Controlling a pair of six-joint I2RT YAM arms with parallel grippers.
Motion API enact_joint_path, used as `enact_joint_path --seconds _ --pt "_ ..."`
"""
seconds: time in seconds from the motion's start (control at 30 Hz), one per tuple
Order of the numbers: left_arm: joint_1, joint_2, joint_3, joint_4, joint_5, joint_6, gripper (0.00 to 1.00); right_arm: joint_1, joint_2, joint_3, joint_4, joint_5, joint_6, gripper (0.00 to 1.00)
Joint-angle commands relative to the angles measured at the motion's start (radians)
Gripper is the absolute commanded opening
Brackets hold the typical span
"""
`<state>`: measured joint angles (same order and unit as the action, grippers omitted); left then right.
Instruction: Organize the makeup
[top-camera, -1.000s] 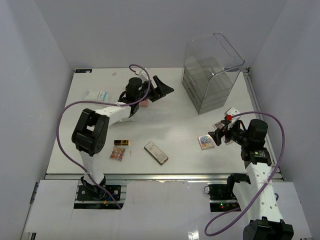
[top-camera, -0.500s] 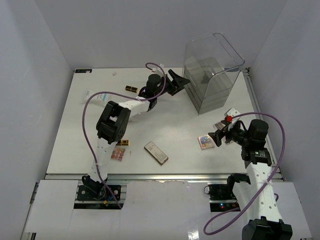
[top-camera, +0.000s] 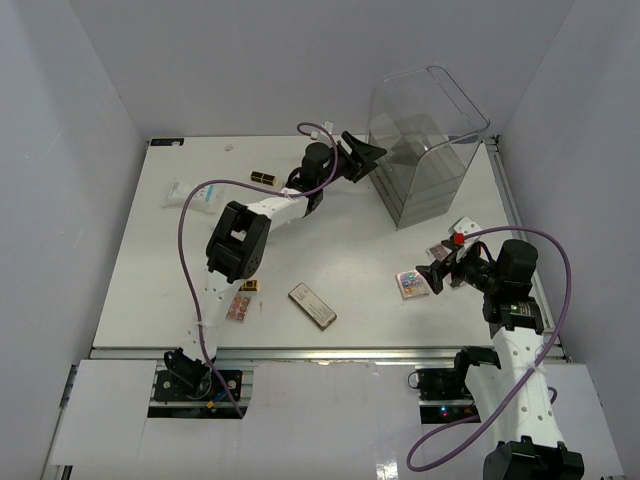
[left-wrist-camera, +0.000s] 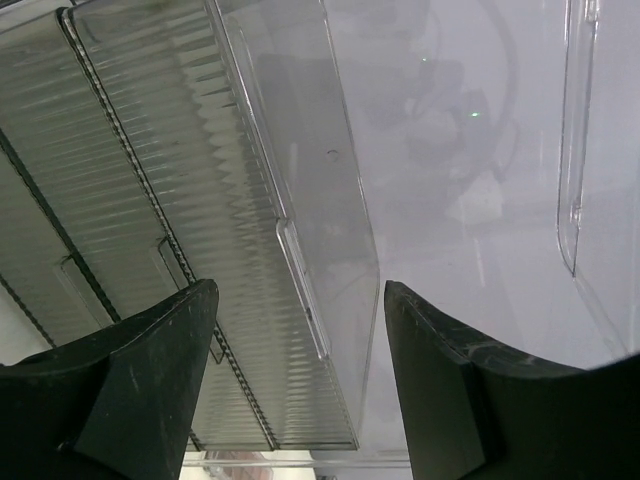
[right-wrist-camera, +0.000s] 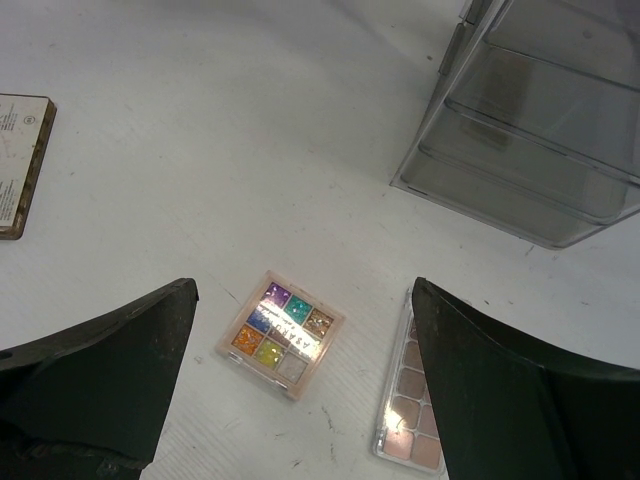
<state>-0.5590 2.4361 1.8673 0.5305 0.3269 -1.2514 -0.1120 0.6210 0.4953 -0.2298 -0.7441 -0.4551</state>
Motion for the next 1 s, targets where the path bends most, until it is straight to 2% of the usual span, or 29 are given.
enact_joint_path --seconds 0.0,0.17,0.63,0.83,0.97 --pt "-0.017 0.020 0.091 -0.023 -0.017 -0.028 0.77 -0.009 -0.012 0.019 0.031 -0.018 -0.011 0.95" --pt "-0.021 0.046 0.144 -0.036 -0.018 -0.031 0.72 -0.011 -0.014 0.019 0.032 -0.017 -0.011 0.95" --pt "-0.021 0.066 0.123 0.023 0.026 -0.089 0.36 -0.015 -0.017 0.017 0.035 -0.018 -0.008 0.95" --pt "-0.021 0.065 0.104 0.055 0.048 -0.104 0.27 -0.016 -0.015 0.017 0.035 -0.020 -0.007 0.95" --pt "-0.020 0.048 0.080 0.080 0.064 -0.103 0.16 -0.019 -0.015 0.016 0.037 -0.018 -0.007 0.95"
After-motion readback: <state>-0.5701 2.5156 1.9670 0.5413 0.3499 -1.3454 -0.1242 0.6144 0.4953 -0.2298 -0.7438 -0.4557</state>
